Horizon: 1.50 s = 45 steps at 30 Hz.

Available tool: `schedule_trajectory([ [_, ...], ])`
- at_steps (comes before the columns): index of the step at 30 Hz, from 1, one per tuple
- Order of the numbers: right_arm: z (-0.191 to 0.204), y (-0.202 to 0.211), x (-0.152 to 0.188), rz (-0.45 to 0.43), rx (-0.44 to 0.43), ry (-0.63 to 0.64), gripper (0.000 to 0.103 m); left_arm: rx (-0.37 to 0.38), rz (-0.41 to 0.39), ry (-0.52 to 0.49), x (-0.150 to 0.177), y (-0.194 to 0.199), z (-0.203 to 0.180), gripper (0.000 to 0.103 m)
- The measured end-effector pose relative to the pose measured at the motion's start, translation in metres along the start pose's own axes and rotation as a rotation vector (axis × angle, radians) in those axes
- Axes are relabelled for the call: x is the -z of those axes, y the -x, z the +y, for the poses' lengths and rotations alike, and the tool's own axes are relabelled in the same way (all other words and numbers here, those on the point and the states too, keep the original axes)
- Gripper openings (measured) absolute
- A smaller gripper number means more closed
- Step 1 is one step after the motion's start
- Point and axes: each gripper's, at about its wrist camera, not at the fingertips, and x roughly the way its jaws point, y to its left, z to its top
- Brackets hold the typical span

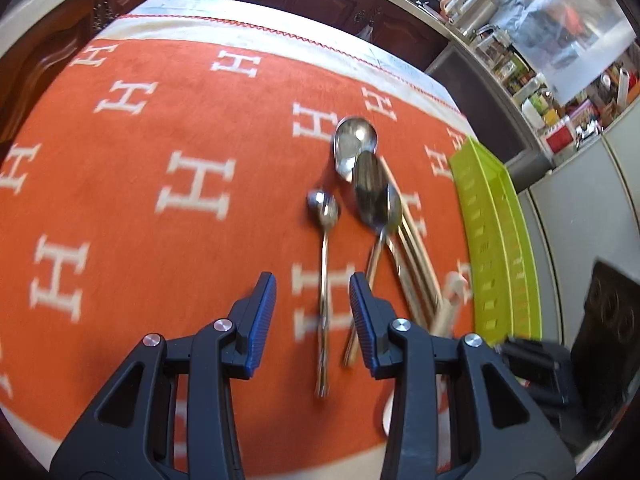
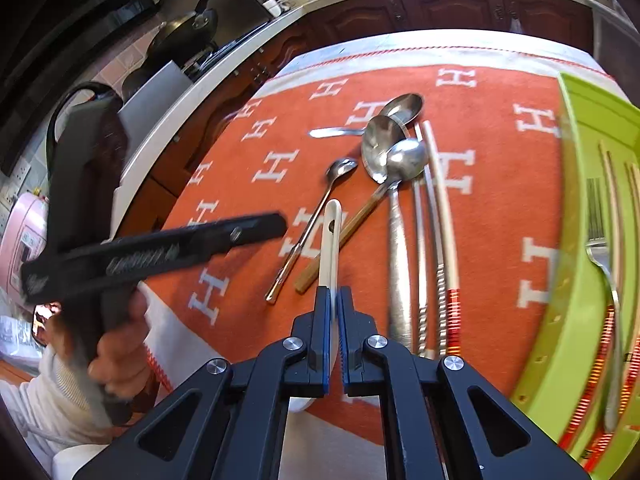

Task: Organize utensils
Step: 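Grasp the white ceramic spoon with the right tool while the left tool grasps a small steel spoon, then carry both spoons into the green tray and open both tools to release them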

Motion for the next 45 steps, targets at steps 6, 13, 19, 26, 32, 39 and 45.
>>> schedule_trajectory([
  [6,-0.017,0.021,-0.008,-0.040,0.006,-0.032,0.004,0.023,0.009,0.012,-0.022,-0.028,-0.004,0.031],
  [13,-0.034,0.030,-0.014,-0.069,0.013,-0.066,0.003,-0.018,-0.006,-0.049,-0.031,-0.046,-0.025,0.028],
  [19,-0.040,0.027,-0.015,-0.074,0.013,-0.080,0.004,-0.061,-0.007,-0.066,-0.030,-0.051,-0.034,0.012],
  [26,-0.043,0.024,-0.014,-0.075,0.016,-0.082,0.004,-0.063,0.002,-0.115,-0.019,-0.052,-0.049,0.007],
  [32,-0.044,0.025,-0.011,-0.082,0.018,-0.090,0.004,-0.083,-0.005,-0.136,-0.018,-0.054,-0.054,0.007],
  [39,-0.042,0.026,-0.008,-0.088,0.016,-0.090,0.004,-0.119,-0.015,-0.174,-0.017,-0.059,-0.065,0.006],
  [45,-0.043,0.035,-0.007,-0.113,0.007,-0.104,0.003,-0.105,-0.027,-0.145,-0.011,-0.053,-0.067,0.000],
])
